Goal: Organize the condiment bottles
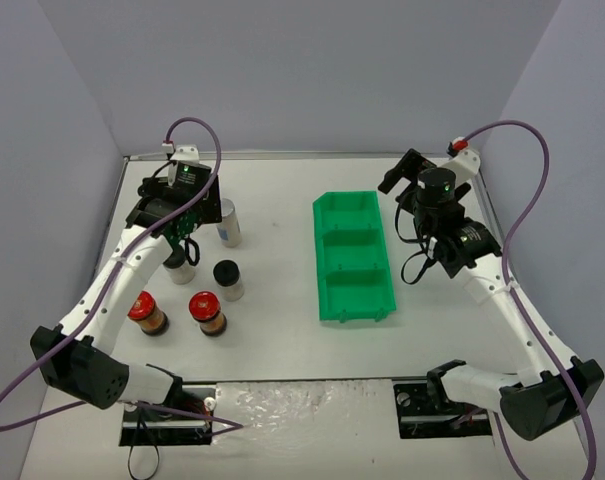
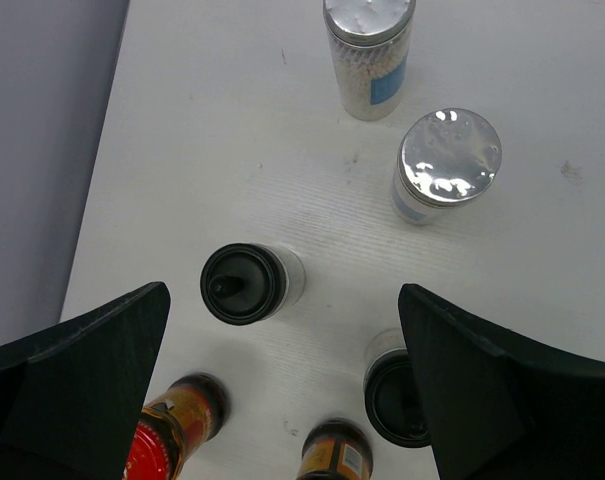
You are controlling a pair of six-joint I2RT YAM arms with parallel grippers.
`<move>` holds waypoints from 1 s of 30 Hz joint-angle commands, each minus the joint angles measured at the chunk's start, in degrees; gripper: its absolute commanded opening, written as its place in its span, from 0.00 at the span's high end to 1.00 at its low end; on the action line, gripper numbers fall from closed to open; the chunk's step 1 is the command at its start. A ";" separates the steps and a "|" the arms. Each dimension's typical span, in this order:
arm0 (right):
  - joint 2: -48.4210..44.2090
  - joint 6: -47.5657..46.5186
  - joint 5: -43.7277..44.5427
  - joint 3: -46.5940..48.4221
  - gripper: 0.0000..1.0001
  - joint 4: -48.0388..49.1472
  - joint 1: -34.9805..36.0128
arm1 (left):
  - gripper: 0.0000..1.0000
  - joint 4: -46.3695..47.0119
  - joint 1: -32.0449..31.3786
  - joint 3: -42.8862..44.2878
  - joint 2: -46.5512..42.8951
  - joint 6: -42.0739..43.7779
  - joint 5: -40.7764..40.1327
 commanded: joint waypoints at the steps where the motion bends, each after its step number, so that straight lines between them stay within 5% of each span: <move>1: -3.33 -0.77 5.89 -2.69 0.00 4.95 0.03 | 0.03 -0.70 0.49 6.22 2.04 -0.58 -5.11; 11: 2.19 0.19 -0.15 -2.52 0.00 6.68 0.33 | 0.03 6.31 6.16 6.13 10.24 -1.82 2.68; 19: 1.67 -2.63 -1.25 -1.03 0.00 6.71 0.30 | 0.03 5.71 9.22 29.03 27.64 -0.65 7.06; 30: 0.63 -3.22 -1.07 -1.99 0.00 5.43 0.24 | 0.03 -0.24 9.65 46.29 42.21 -3.10 7.71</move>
